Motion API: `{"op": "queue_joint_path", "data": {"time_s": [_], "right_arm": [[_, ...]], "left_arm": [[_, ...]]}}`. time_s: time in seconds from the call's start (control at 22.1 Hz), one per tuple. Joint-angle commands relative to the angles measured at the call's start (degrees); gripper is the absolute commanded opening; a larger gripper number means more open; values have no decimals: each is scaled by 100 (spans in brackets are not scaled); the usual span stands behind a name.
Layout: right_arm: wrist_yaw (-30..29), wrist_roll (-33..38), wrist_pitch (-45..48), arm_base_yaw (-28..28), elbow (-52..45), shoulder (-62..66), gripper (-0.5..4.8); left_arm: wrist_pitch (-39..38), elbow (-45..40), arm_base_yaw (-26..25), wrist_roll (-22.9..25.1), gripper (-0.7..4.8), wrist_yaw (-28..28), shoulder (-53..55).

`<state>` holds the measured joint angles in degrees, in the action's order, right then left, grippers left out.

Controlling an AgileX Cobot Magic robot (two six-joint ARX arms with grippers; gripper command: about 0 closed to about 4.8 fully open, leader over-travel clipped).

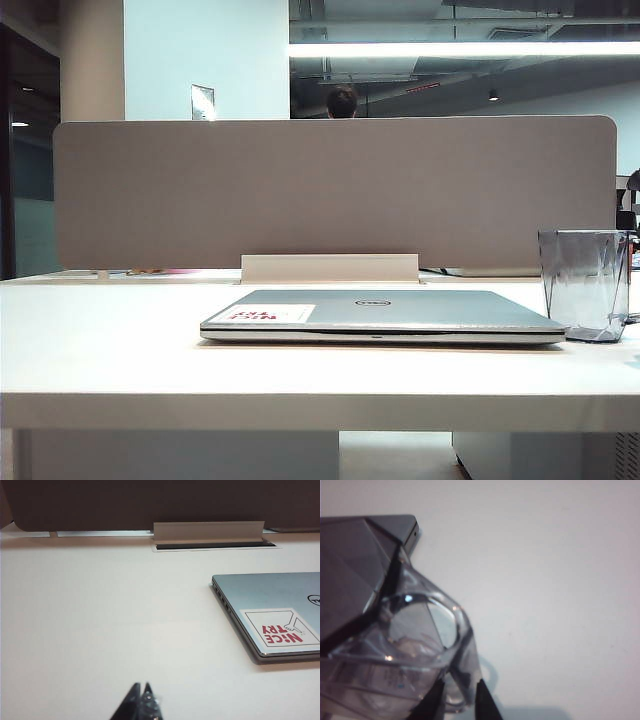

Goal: Pick up the water cup and place it on the right side of the laptop.

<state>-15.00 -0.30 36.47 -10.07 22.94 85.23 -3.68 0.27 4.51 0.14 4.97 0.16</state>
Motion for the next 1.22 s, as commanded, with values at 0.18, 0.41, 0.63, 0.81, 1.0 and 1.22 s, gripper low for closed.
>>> {"op": "queue_joint_path", "data": {"time_s": [0.18, 0.41, 0.63, 0.81, 1.0, 1.22], "right_arm": [[-17, -13, -933, -2, 11, -365, 92], [-17, -13, -966, -2, 13, -723, -9], [-15, -15, -898, -2, 15, -706, -9], [-22, 33, -570, 0, 22, -664, -9], [-42, 83, -444, 81, 28, -533, -9], [-59, 92, -402, 258, 205, -308, -9]], "left_arm": [[70, 17, 7, -20, -4, 37, 7], [68, 17, 7, -20, -4, 37, 7], [63, 17, 7, -20, -4, 39, 7], [13, 17, 7, -20, -4, 39, 7], [-55, 17, 7, -20, -4, 39, 7], [-52, 17, 7, -20, -4, 39, 7]]}}
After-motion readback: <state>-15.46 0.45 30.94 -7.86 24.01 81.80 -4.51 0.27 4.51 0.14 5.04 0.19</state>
